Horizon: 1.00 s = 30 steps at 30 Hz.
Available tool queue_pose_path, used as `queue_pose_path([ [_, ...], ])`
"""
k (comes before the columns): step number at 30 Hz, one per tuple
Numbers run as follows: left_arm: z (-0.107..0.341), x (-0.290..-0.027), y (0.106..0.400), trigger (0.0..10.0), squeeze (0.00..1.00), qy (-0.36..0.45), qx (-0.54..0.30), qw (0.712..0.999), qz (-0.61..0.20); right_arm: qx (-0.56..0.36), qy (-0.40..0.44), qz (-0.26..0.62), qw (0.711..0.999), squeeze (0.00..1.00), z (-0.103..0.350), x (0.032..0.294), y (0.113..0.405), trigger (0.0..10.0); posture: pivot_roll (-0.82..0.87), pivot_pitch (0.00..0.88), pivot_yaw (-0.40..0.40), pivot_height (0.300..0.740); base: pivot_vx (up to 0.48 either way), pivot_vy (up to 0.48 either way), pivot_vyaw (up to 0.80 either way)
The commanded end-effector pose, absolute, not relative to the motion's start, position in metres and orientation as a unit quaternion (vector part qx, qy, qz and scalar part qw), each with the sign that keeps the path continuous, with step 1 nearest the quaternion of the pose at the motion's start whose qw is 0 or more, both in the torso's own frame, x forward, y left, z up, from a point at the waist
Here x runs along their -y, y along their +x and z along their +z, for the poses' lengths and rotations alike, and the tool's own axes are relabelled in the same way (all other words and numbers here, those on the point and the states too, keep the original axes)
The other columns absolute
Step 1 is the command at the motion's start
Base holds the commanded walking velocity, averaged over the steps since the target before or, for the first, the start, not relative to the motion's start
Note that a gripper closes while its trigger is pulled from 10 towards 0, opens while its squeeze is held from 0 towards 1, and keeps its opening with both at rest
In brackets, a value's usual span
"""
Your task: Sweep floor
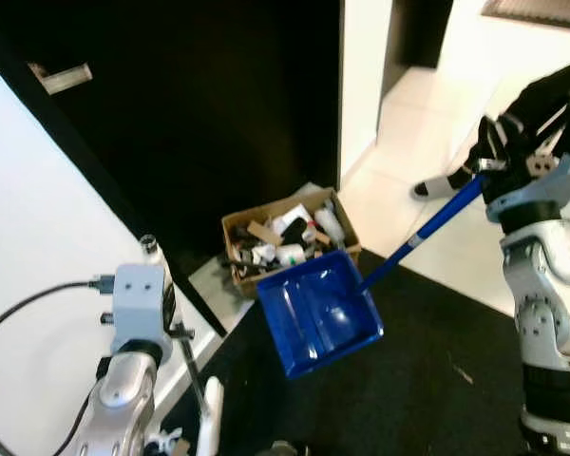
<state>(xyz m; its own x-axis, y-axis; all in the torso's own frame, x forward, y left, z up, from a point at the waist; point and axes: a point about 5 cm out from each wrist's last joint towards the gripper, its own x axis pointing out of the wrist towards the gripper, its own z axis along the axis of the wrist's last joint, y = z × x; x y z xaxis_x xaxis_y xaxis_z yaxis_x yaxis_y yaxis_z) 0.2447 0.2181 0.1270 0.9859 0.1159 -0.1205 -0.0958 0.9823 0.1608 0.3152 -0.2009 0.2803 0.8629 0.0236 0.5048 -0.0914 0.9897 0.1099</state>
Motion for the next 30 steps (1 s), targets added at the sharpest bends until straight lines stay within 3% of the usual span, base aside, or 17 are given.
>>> queue_pose_path([
  [1,0.1299,-0.2226,0.2418,10.0,0.00,0.087,-0.060,0.992,0.064,0.287,0.068,0.039,0.955,0.00,0.2899,0.1973,0.3109,10.0,0.08,0.170,0.095,0.740,-0.319,0.000,0.00],
  [30,0.1290,-0.2227,0.2411,10.0,0.00,0.086,-0.064,0.992,0.063,0.285,0.071,0.040,0.955,0.00,0.2891,0.1960,0.3106,10.0,0.08,0.178,0.096,0.740,-0.305,0.000,0.00],
])
